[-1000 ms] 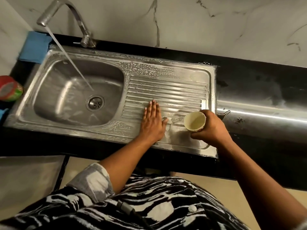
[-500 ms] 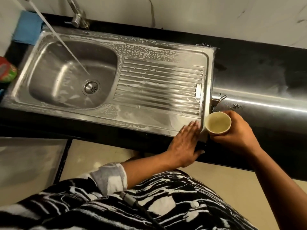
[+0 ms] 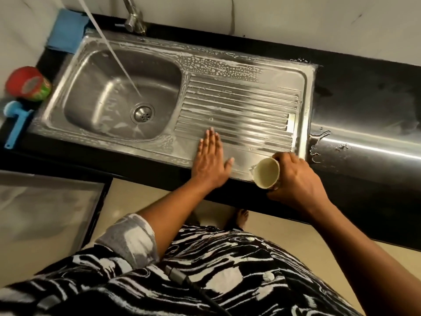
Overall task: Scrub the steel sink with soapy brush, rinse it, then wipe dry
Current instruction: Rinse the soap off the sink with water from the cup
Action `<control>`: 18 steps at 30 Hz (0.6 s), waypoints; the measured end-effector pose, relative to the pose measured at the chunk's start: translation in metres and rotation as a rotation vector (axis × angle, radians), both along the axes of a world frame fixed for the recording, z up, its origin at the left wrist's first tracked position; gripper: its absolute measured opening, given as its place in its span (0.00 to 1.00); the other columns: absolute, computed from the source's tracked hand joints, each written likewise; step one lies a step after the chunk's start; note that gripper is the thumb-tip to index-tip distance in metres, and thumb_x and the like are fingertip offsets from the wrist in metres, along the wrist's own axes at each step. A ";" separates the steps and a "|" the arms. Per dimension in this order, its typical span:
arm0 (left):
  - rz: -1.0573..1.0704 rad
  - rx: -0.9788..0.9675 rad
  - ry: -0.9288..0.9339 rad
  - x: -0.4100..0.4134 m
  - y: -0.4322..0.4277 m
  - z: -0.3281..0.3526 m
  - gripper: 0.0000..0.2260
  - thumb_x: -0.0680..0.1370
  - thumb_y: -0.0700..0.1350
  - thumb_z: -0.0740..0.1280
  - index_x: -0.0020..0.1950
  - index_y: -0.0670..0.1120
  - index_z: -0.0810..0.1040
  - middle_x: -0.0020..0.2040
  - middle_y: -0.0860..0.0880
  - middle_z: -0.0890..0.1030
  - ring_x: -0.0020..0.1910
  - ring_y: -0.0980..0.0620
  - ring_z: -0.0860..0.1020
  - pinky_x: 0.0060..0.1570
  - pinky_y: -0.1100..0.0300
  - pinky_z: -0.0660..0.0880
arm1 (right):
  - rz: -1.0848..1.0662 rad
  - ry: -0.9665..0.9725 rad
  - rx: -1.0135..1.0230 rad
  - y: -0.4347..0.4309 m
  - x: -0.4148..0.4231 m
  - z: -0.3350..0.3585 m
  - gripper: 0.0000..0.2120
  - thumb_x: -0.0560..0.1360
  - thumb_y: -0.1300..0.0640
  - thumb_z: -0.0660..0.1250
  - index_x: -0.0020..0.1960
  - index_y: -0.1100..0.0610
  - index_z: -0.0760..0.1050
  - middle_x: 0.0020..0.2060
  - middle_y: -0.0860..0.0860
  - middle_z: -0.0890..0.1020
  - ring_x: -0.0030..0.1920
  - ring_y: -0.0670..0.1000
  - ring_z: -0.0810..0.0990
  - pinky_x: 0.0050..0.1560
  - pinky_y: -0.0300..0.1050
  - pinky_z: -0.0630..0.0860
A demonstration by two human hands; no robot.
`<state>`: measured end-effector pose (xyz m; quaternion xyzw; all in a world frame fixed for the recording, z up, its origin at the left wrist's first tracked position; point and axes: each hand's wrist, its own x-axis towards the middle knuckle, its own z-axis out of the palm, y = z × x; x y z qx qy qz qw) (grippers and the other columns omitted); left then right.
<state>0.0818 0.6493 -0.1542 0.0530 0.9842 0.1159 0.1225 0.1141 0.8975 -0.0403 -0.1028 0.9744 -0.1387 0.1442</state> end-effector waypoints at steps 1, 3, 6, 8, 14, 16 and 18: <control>0.043 -0.013 0.001 -0.006 -0.018 -0.001 0.43 0.84 0.64 0.50 0.84 0.36 0.36 0.84 0.36 0.35 0.85 0.40 0.36 0.84 0.45 0.40 | 0.023 0.001 0.021 -0.013 -0.003 -0.001 0.50 0.57 0.38 0.83 0.71 0.53 0.66 0.62 0.53 0.76 0.58 0.57 0.77 0.51 0.53 0.79; 0.111 -0.019 0.010 -0.018 -0.048 0.000 0.43 0.84 0.64 0.51 0.84 0.35 0.38 0.84 0.35 0.37 0.85 0.39 0.37 0.84 0.44 0.40 | 0.030 -0.011 0.021 -0.038 -0.010 -0.002 0.50 0.57 0.37 0.83 0.72 0.53 0.65 0.62 0.53 0.76 0.59 0.58 0.76 0.51 0.54 0.79; 0.138 0.007 0.067 -0.033 -0.076 0.004 0.41 0.85 0.61 0.53 0.85 0.35 0.42 0.85 0.36 0.40 0.85 0.40 0.40 0.84 0.45 0.41 | -0.014 -0.014 -0.070 -0.071 -0.019 -0.005 0.47 0.57 0.39 0.81 0.70 0.53 0.66 0.60 0.53 0.76 0.55 0.59 0.78 0.48 0.53 0.78; 0.152 0.050 0.114 -0.040 -0.090 0.005 0.38 0.85 0.59 0.53 0.86 0.36 0.45 0.86 0.37 0.44 0.86 0.42 0.43 0.84 0.46 0.42 | -0.085 -0.020 -0.181 -0.090 -0.021 -0.006 0.45 0.58 0.41 0.81 0.69 0.52 0.67 0.60 0.52 0.77 0.55 0.56 0.78 0.49 0.50 0.76; 0.202 0.179 0.221 -0.044 -0.136 0.011 0.33 0.87 0.56 0.53 0.86 0.38 0.53 0.86 0.38 0.52 0.86 0.42 0.50 0.84 0.45 0.49 | -0.312 -0.063 -0.427 -0.105 -0.020 -0.005 0.43 0.56 0.41 0.84 0.67 0.49 0.72 0.57 0.47 0.81 0.54 0.49 0.81 0.50 0.48 0.78; 0.167 0.194 0.232 -0.028 -0.149 0.016 0.32 0.87 0.57 0.52 0.86 0.39 0.53 0.86 0.39 0.51 0.86 0.43 0.49 0.84 0.46 0.47 | -0.345 -0.059 -0.437 -0.102 -0.017 -0.003 0.42 0.56 0.43 0.84 0.67 0.48 0.72 0.56 0.46 0.82 0.53 0.49 0.81 0.51 0.51 0.80; 0.063 0.199 0.213 -0.006 -0.148 0.021 0.33 0.87 0.58 0.52 0.86 0.40 0.52 0.86 0.40 0.50 0.86 0.43 0.47 0.84 0.47 0.46 | -0.357 -0.054 -0.428 -0.098 -0.013 0.000 0.42 0.57 0.45 0.86 0.67 0.49 0.72 0.55 0.47 0.82 0.53 0.50 0.81 0.50 0.52 0.79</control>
